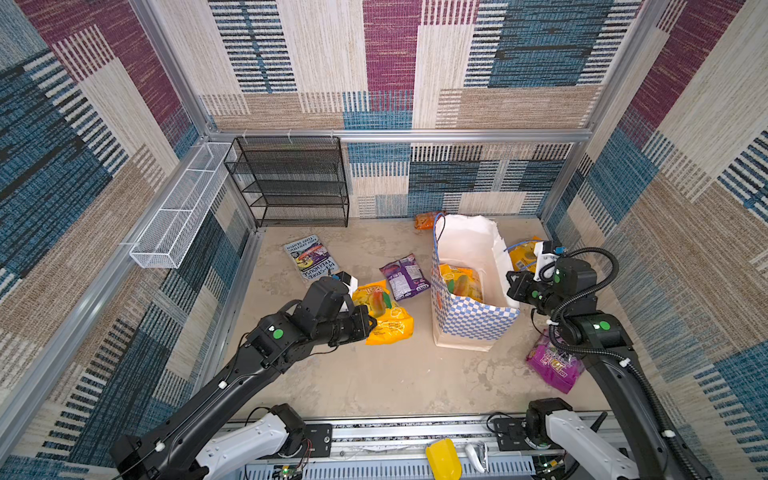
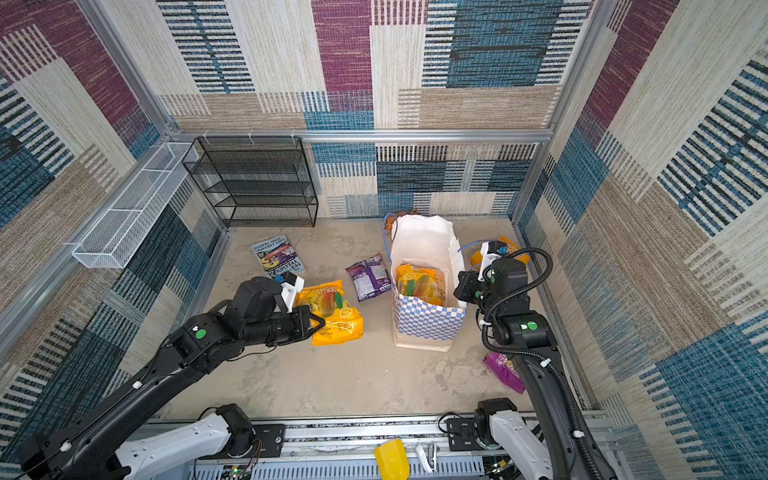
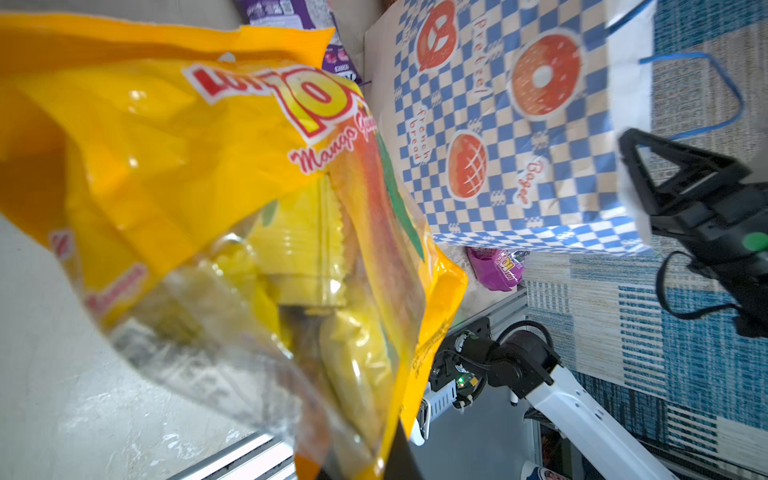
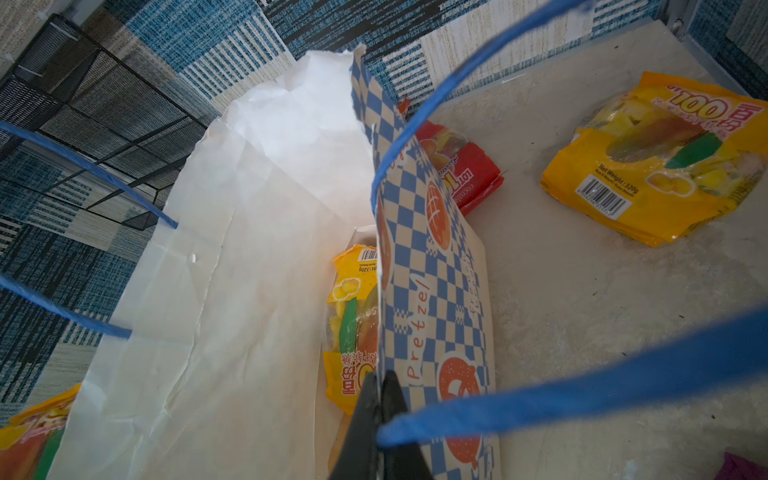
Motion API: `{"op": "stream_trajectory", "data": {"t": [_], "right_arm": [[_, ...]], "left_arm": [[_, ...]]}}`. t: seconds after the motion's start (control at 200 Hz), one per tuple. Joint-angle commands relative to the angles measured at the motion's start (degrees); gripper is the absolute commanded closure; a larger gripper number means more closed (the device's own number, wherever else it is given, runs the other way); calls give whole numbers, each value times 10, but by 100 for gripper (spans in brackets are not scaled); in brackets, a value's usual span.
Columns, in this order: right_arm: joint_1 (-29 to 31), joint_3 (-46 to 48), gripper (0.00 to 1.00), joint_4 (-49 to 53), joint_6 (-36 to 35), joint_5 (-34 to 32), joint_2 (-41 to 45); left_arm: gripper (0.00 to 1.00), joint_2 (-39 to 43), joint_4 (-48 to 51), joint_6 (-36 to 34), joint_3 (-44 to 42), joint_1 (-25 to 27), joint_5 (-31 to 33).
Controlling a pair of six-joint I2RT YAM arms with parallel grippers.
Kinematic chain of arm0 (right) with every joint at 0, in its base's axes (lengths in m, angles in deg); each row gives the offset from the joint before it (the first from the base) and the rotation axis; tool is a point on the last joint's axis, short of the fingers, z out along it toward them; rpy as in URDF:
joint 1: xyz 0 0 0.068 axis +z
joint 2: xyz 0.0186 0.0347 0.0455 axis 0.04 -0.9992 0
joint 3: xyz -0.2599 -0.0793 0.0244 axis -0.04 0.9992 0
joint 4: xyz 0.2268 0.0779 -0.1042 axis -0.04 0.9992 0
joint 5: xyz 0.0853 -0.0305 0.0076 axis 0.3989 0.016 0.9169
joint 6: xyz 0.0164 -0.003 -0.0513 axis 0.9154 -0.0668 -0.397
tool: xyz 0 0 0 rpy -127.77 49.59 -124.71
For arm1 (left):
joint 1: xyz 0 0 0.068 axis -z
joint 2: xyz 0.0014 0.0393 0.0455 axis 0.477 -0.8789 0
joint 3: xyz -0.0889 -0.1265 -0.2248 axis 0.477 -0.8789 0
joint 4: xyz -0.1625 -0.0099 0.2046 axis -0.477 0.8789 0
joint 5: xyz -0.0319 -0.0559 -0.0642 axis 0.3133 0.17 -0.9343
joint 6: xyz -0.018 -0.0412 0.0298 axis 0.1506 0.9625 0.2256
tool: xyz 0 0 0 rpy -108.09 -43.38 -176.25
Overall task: Place the snacks into the paper bag
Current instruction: 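Lift the second yellow gummy bag with the left gripper over the paper bag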
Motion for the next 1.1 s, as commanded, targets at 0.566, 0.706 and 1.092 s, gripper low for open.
{"op": "stream_trajectory", "data": {"t": [0.566, 0.706, 1.092], "right_arm": [[0, -7, 100, 4, -3, 11, -5], [0, -6, 100, 0, -2, 15, -11], [0, -6, 100, 0, -6, 11, -12]], "left_arm": [[100, -221, -71, -69, 391, 11, -137], [100, -278, -80, -77, 472, 37, -138], [100, -431, -80, -76, 621, 79, -178]]}}
